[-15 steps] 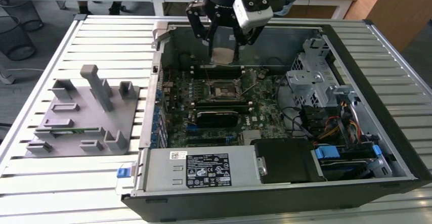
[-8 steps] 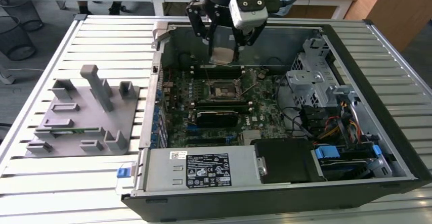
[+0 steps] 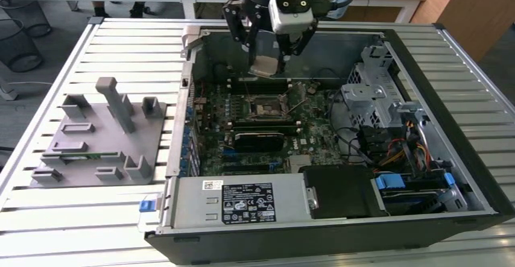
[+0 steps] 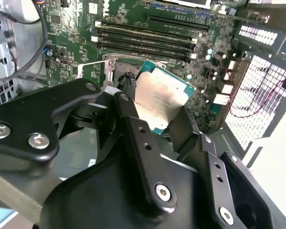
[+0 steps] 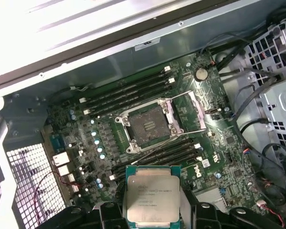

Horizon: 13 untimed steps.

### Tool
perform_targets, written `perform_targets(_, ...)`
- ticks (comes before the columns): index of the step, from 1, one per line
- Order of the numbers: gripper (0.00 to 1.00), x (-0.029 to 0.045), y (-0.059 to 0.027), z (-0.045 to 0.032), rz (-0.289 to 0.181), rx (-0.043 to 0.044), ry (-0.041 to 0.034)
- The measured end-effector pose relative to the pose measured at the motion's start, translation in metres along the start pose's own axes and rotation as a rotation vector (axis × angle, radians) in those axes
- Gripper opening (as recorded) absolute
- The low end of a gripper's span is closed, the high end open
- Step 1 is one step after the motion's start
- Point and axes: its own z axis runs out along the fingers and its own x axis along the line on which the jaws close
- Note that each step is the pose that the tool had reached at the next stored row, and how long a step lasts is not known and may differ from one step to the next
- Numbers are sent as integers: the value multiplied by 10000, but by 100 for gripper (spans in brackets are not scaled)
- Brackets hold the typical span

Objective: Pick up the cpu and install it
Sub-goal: 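Place the cpu into insertion slot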

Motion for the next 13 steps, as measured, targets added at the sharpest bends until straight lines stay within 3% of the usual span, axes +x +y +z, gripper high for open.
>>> perform_targets(13, 53, 9, 24, 13, 1535, 17, -27)
